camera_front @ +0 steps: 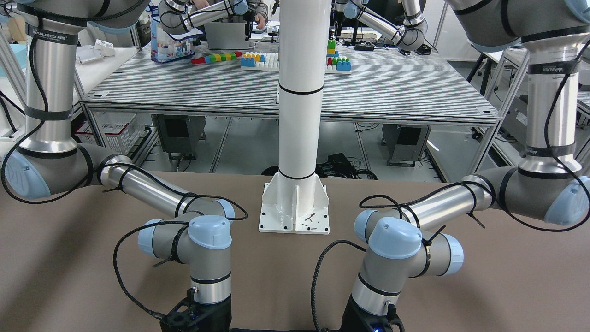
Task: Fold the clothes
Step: 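Lift the near edge with both grippers and fold it away from the robot, then lower the folded edge onto the shirt and open both grippers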
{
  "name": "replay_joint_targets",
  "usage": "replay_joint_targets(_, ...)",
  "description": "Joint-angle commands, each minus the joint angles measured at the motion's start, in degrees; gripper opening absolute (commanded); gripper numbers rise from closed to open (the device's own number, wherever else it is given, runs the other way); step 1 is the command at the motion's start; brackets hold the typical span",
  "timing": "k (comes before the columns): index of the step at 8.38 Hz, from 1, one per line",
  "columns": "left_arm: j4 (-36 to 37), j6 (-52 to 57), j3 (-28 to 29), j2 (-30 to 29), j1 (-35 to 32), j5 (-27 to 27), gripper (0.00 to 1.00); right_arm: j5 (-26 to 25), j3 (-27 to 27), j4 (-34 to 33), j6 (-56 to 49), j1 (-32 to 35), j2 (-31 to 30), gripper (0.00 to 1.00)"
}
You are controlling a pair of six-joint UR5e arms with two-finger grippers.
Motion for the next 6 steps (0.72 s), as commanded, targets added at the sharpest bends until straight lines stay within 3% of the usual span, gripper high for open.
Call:
replay_joint_targets(1, -0.2, 0.0, -1.1, 1.3, -0.1, -0.1, 1.0, 0.1, 7.8, -0.1, 6.6, -5.7, -7.1, 0.91)
replay_joint_targets(3, -0.2, 0.1, -1.2, 1.6, -0.1, 0.0, 1.0, -6.0, 7.3, -0.2, 10.8, -11.4, -6.8, 0.88)
replay_joint_targets(5, -0.2, 0.1, -1.2, 2.5, -0.1, 0.0, 1.0, -6.5, 6.1, -0.4, 12.2, -11.6, -6.8, 0.74)
replay_joint_targets(6, -0.2, 0.1, -1.3, 2.5, -0.1, 0.1, 1.0, -6.5, 5.2, -0.4, 11.7, -11.3, -6.8, 0.74)
